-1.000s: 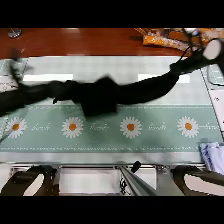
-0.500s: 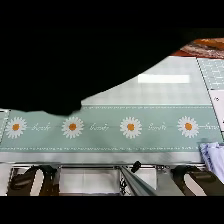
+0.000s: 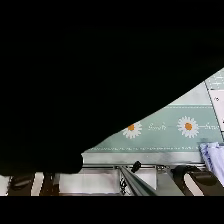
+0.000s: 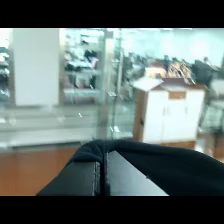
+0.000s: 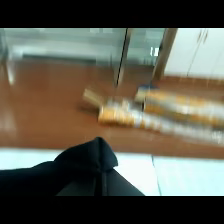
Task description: Fold the shirts.
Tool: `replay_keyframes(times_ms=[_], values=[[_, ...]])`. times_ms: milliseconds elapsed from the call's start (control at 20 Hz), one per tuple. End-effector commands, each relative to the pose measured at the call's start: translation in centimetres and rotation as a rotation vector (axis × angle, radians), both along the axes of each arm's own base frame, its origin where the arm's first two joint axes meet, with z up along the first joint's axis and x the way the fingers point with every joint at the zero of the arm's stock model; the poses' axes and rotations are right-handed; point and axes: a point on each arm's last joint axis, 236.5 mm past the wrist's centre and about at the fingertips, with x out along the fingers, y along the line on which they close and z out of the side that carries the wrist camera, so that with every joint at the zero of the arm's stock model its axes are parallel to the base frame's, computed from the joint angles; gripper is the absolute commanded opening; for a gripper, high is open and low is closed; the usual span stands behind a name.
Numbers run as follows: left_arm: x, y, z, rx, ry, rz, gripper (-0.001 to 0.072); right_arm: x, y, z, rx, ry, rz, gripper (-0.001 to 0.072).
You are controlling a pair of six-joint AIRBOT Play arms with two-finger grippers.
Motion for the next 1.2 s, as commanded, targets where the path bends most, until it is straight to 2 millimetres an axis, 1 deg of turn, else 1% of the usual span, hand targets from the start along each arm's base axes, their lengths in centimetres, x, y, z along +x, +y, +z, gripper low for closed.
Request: replay_keyframes(times_ms=[0,50,100,150,200,300,350,400,450,500,600,650,750,800,900,950,1050,1150], values=[[-0.4,-1.8,-3.4,0.063,0.137,-0.065,0.0024,-0.9,-0.1,-4.8,-0.01,0.216,0.001,0.0031],[-0.9,-2.4,-3.9,0.072,0.155,-0.089,0.0025,-1.3,0.0,-5.7,-0.019,0.257,0.006,0.0031],[-1.7,-3.2,-3.7,0.068,0.142,-0.122,0.0024,-1.8,0.0,-5.6,-0.018,0.26,0.006,0.0031],[-2.5,-4.1,-3.1,0.057,0.118,-0.157,0.0024,-2.4,0.0,-4.9,-0.017,0.229,0.006,0.0031],[-3.6,-5.1,-2.4,0.045,0.087,-0.199,0.0024,-3.1,0.0,-3.6,-0.019,0.176,0.006,0.0031],[-5.6,-6.5,-0.6,0.022,0.016,-0.26,0.0024,-4.9,-0.2,-0.1,-0.014,0.037,-0.004,0.0032],[-6.2,-6.8,-0.2,0.026,-0.001,-0.266,0.0024,-6.0,-0.7,1.6,-0.01,-0.025,-0.028,0.0033],[-6.5,-6.9,-0.1,0.032,-0.005,-0.265,0.0024,-7.0,-1.5,2.5,-0.017,-0.053,-0.06,0.0032],[-6.5,-6.9,-0.3,0.032,0.001,-0.268,0.0024,-7.6,-2.2,2.7,-0.028,-0.05,-0.088,0.0033],[-6.4,-7.0,-0.5,0.027,0.014,-0.272,0.0024,-8.1,-2.7,2.3,-0.036,-0.027,-0.11,0.0032],[-6.3,-7.1,-1.0,0.003,0.051,-0.285,0.0024,-8.9,-3.5,0.2,-0.061,0.074,-0.139,0.0031],[-6.3,-7.2,-1.4,-0.004,0.073,-0.292,0.0024,-9.3,-3.6,-1.0,-0.07,0.127,-0.138,0.0031],[-6.1,-7.2,-3.0,0.028,0.134,-0.283,0.0024,-10.0,-3.6,-2.6,-0.062,0.201,-0.141,0.0031],[-5.4,-6.5,-4.4,0.035,0.195,-0.241,0.0024,-10.1,-3.6,-3.0,-0.06,0.22,-0.14,0.0031],[-3.5,-4.1,-8.3,0.022,0.366,-0.128,0.0024,-9.8,-3.6,-3.7,-0.058,0.253,-0.142,0.0032],[-2.7,-3.3,-10.6,0.016,0.46,-0.098,0.0024,-9.5,-3.5,-4.4,-0.056,0.292,-0.141,0.0031],[-1.0,-2.6,-14.6,-0.021,0.608,-0.1,0.0024,-7.8,-2.8,-6.8,-0.056,0.402,-0.109,0.0032],[1.0,-2.1,-18.1,-0.082,0.72,-0.124,0.0024,-4.8,-2.1,-10.1,-0.069,0.523,-0.064,0.0031]])
